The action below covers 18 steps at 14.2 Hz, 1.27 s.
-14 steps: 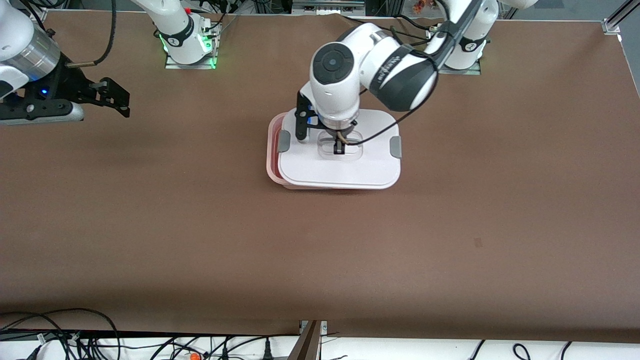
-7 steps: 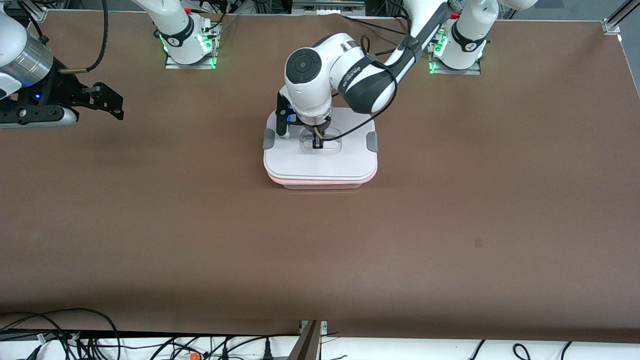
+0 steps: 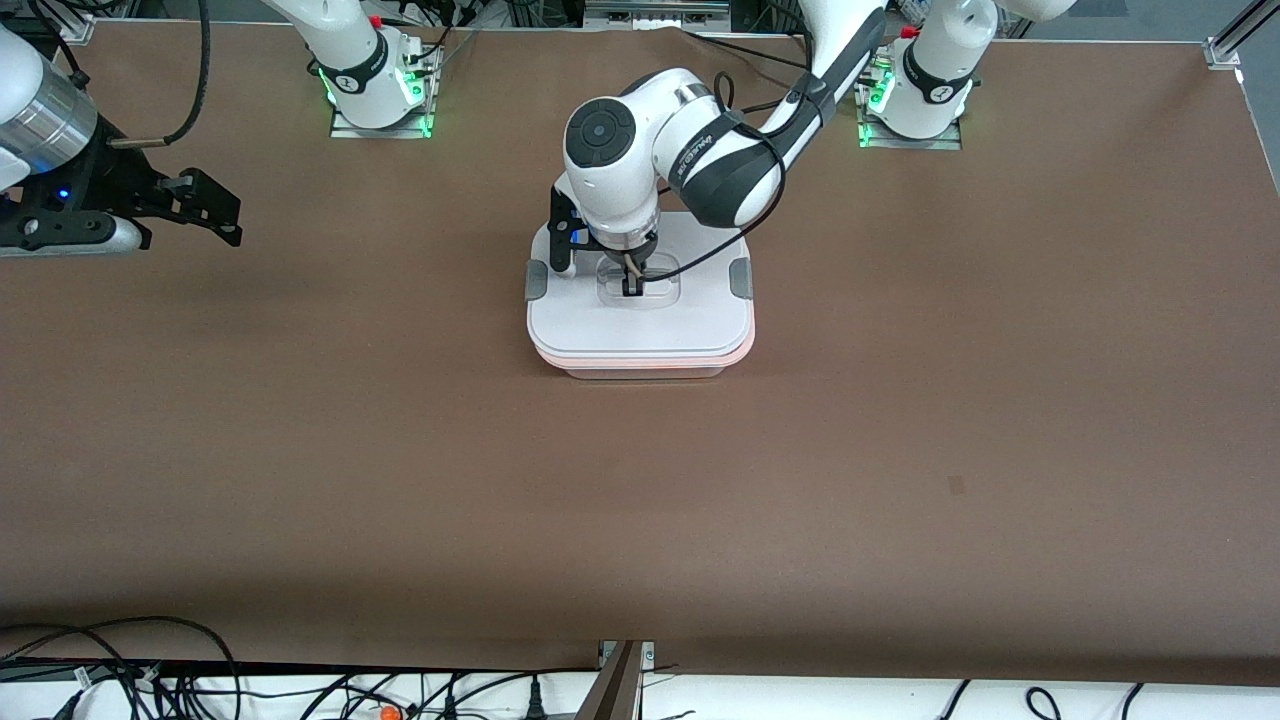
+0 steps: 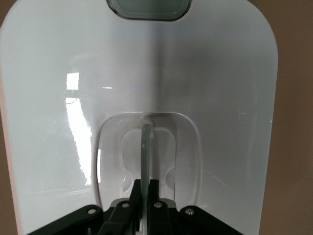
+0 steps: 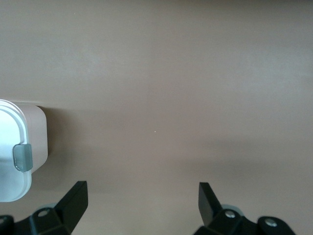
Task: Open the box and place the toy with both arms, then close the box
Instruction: 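Press the lid down onto the tub with the left gripper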
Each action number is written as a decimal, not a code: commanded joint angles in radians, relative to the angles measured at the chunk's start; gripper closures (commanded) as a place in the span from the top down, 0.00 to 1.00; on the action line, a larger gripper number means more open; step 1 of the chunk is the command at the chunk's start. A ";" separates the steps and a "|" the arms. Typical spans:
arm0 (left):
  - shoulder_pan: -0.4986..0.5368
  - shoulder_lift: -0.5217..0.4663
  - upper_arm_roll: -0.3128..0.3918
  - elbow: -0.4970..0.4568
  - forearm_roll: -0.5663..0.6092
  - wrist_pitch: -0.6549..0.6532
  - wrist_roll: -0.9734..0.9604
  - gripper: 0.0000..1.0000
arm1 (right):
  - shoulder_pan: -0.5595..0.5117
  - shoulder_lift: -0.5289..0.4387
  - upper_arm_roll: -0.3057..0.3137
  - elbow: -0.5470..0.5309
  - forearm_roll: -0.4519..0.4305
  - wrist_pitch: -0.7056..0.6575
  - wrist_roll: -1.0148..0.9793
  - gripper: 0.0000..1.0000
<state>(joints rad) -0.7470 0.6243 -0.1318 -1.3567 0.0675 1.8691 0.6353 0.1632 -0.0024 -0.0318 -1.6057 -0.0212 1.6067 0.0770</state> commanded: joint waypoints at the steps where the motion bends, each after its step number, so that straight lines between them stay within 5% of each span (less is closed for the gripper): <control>1: -0.006 0.014 0.014 0.002 0.017 0.012 -0.011 0.00 | -0.001 0.013 -0.005 0.027 0.015 -0.008 0.010 1.00; 18: 0.001 0.048 0.018 0.033 0.014 0.050 -0.048 0.00 | -0.001 0.013 -0.030 0.021 0.017 -0.025 0.009 1.00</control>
<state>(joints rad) -0.7446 0.6337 -0.1203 -1.3545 0.0683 1.8809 0.5989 0.1631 0.0052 -0.0595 -1.6039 -0.0211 1.5995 0.0770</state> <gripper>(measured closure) 0.930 0.000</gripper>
